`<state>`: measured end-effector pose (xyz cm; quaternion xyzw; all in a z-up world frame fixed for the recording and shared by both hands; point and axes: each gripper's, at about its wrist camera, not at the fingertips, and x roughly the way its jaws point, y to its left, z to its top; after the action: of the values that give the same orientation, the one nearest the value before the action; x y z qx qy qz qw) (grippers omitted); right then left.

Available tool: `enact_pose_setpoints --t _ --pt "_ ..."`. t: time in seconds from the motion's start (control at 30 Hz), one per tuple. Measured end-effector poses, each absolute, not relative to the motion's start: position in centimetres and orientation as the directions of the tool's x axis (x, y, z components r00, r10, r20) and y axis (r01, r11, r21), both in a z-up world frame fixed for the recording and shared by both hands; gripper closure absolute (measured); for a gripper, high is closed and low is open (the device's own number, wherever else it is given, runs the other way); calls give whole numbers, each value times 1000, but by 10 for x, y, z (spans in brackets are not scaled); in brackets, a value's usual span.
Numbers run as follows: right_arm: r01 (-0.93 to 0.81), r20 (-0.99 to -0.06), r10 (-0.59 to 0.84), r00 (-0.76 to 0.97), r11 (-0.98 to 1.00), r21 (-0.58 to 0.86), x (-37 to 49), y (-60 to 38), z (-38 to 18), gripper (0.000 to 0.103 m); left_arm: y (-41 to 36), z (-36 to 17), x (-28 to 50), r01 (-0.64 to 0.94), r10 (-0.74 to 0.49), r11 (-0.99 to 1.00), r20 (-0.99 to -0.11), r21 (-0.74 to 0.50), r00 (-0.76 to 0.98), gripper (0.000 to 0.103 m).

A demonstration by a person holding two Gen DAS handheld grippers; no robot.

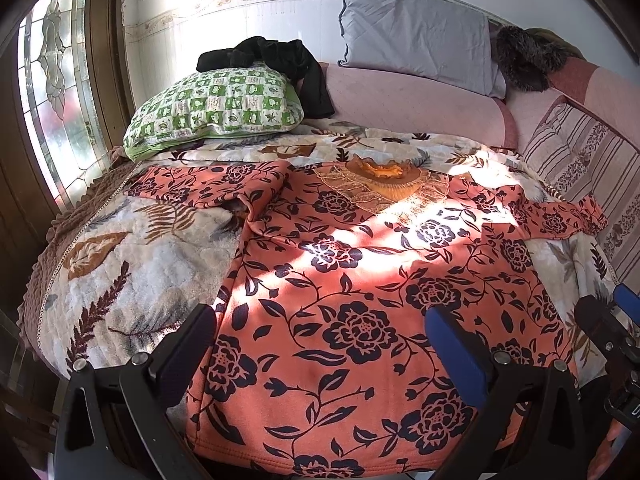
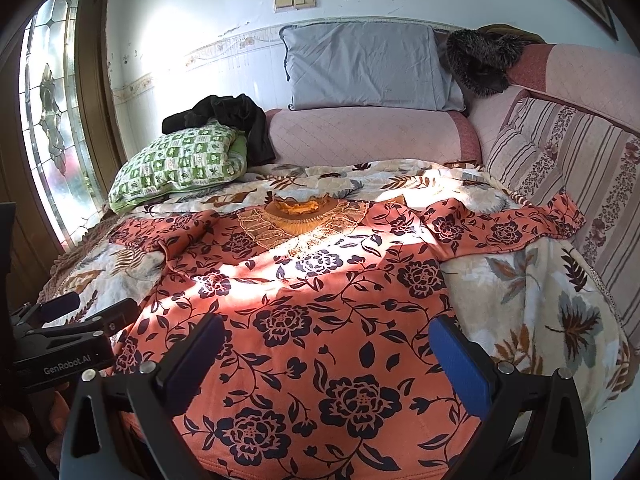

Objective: Fold small clothes

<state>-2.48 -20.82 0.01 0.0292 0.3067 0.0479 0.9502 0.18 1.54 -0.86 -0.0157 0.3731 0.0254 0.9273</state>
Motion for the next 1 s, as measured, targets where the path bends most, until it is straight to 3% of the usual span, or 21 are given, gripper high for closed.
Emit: enact_pose_setpoints --t 0.33,0.5,0.63,0.73,0.8,0.87,1.0 --pt "-79 -542 142 828 987 137 -8 -235 4 0 16 -27 18 -52 24 999 -726 -16 687 0" --pt "22 -507 156 847 944 328 34 -329 13 0 40 -57 36 -120 59 993 -784 -20 617 0" --pt "161 -523 207 827 804 572 91 -446 -19 1 56 -79 52 -169 111 986 -814 17 570 0" --pt "311 -545 169 821 668 676 128 -536 -53 12 64 -90 66 -193 141 980 -827 40 545 0" --pt "394 -557 107 824 598 698 146 -589 -69 29 66 -97 76 -201 159 978 -835 59 527 0" --pt "466 -592 55 804 560 685 166 -632 -83 34 67 -102 85 -201 177 976 -837 81 518 0" --pt "556 -637 -37 770 528 641 200 -685 -98 34 69 -111 100 -204 197 973 -843 106 501 0"
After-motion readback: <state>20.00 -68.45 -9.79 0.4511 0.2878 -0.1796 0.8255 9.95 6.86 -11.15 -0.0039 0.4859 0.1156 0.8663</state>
